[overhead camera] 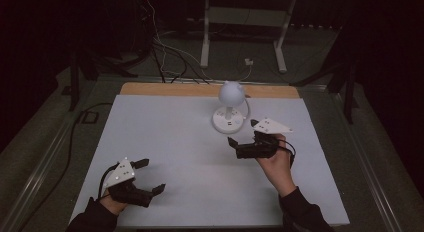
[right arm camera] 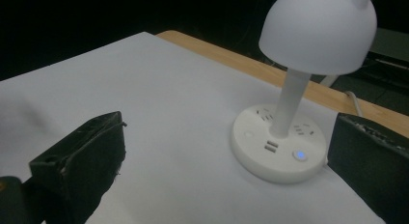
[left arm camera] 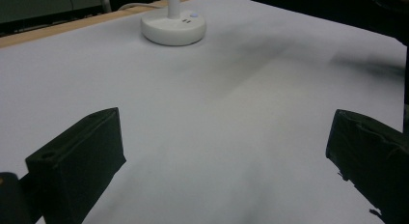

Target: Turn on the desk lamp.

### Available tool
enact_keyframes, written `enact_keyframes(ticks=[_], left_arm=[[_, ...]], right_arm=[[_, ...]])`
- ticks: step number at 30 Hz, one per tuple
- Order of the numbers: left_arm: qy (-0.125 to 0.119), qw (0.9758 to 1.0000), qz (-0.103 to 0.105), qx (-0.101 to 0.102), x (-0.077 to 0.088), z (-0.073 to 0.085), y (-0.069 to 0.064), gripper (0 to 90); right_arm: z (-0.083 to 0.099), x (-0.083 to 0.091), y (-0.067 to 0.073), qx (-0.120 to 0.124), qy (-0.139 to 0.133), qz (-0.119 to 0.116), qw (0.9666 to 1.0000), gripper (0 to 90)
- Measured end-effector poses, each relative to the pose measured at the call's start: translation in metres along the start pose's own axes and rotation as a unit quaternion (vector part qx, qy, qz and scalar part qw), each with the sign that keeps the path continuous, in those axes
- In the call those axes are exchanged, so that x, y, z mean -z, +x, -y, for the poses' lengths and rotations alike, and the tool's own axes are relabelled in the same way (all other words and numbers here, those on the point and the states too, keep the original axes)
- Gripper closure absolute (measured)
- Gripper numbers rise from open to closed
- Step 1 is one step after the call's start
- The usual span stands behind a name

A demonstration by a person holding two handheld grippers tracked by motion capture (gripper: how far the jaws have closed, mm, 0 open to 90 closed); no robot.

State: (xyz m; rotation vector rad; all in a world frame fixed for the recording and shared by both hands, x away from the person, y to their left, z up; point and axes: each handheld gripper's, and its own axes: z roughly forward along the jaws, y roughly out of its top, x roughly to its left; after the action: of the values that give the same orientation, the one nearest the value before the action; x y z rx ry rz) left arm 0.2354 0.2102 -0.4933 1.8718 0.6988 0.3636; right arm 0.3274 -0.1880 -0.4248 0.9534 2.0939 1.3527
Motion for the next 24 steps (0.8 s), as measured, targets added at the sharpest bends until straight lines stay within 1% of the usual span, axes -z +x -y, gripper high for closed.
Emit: enact_keyframes(ticks=[3,4,6,7,8,10,12,14,15,16,18,19,20,21,23,24], left_arm=[[0.001,1.0000,0.000,0.000,0.000,0.000,0.000,0.4],[0.000,1.0000,0.000,-0.001,0.000,0.000,0.000,0.4],[-0.001,1.0000,0.001,0.001,0.000,0.000,0.000,0.4],[-0.001,1.0000,0.001,0.001,0.000,0.000,0.000,0.4],[-0.001,1.0000,0.000,0.000,0.000,0.000,0.000,0.4],[0.000,1.0000,0.001,-0.001,0.000,0.000,0.000,0.4],[-0.001,1.0000,0.002,0.001,0.000,0.000,0.000,0.4],[0.000,1.0000,0.001,0.000,0.000,0.000,0.000,0.4],[0.000,1.0000,0.002,0.000,0.000,0.000,0.000,0.4],[-0.001,1.0000,0.002,0.000,0.000,0.000,0.000,0.4],[0.000,1.0000,0.002,0.000,0.000,0.000,0.000,0.4],[0.000,1.0000,0.002,0.000,0.000,0.000,0.000,0.4],[0.000,1.0000,0.002,0.000,0.000,0.000,0.000,0.4],[-0.001,1.0000,0.003,0.001,0.000,0.000,0.000,0.4],[-0.002,1.0000,0.003,0.002,0.000,0.000,0.000,0.4],[0.000,1.0000,0.003,0.002,0.000,0.000,0.001,0.4]], right_arm=[[-0.003,-0.008,0.002,0.004,-0.001,-0.002,1.0000,0.0],[-0.003,-0.008,0.002,0.004,-0.001,-0.002,1.0000,0.0],[-0.005,-0.017,0.004,0.009,0.000,-0.003,1.0000,0.0],[-0.005,-0.017,0.004,0.009,0.000,-0.003,1.0000,0.0],[-0.006,-0.023,0.006,0.013,0.002,-0.005,0.9999,0.0],[-0.007,-0.029,0.008,0.019,0.005,-0.004,0.9998,0.0],[-0.008,-0.036,0.008,0.022,0.011,-0.008,0.9997,0.0],[-0.008,-0.042,0.008,0.016,0.017,-0.017,0.9996,0.0],[-0.008,-0.042,0.008,0.016,0.017,-0.017,0.9996,0.0],[-0.008,-0.047,0.009,0.019,0.020,-0.017,0.9995,0.0],[-0.007,-0.053,0.009,0.017,0.022,-0.017,0.9995,0.0],[-0.007,-0.056,0.009,0.012,0.022,-0.016,0.9995,0.0],[-0.007,-0.059,0.009,0.006,0.017,-0.011,0.9998,0.0],[-0.006,-0.062,0.008,0.002,0.018,-0.011,0.9998,0.0],[-0.005,-0.068,0.008,-0.003,0.022,-0.001,0.9998,0.0],[-0.005,-0.070,0.007,-0.010,0.027,-0.005,0.9996,0.0]])
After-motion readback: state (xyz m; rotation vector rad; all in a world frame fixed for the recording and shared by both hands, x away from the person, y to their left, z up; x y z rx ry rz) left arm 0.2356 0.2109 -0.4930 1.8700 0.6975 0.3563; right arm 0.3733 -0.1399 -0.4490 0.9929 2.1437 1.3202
